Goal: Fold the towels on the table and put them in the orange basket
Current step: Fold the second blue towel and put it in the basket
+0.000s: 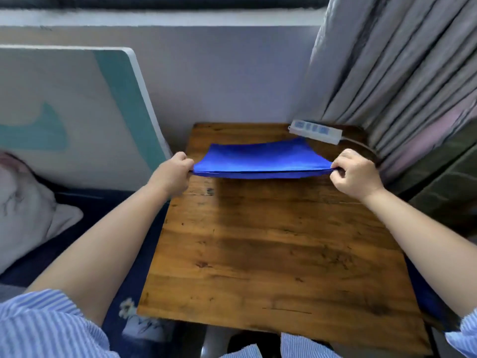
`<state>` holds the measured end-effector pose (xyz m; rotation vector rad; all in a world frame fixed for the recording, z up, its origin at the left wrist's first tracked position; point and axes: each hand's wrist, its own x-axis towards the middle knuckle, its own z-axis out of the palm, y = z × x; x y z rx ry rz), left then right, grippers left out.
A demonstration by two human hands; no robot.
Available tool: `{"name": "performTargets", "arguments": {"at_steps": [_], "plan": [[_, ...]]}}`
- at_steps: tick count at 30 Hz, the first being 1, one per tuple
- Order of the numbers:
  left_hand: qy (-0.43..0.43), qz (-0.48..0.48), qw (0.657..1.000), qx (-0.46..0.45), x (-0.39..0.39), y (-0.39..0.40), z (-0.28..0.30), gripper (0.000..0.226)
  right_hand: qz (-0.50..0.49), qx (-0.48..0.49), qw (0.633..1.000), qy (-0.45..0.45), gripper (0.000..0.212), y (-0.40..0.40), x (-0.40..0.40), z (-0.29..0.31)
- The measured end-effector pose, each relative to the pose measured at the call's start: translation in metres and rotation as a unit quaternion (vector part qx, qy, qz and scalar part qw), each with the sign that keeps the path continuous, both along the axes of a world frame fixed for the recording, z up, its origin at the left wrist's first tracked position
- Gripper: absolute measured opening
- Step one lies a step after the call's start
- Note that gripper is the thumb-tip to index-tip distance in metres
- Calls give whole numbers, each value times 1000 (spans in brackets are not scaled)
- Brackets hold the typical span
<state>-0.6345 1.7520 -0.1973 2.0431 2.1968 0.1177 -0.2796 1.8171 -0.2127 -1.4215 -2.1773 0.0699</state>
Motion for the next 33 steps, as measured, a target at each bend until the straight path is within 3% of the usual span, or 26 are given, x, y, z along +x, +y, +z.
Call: {"name": "performTargets", "arguments": {"at_steps": [5, 10, 16, 25, 27, 33], "plan": [[134, -129, 957, -222, 17, -35, -58, 20, 32, -185, 968, -170, 11, -51, 20, -65], [188, -205, 902, -331, 36, -72, -117, 21, 94, -274, 908, -304, 16, -99, 35, -119], [197, -262, 889, -320, 40, -112, -159, 30, 123, -312, 854, -398, 22, -127, 38, -151], [213, -260, 873, -352, 45, -131, -176, 33, 132, -386, 773, -485, 30, -137, 20, -154], [205, -257, 872, -363, 47, -119, -174, 32, 115, -385, 783, -475, 31, -126, 14, -149], [95, -178, 949, -243, 71, -47, -168, 23, 62, -286, 909, -298, 23, -72, -29, -150]]}}
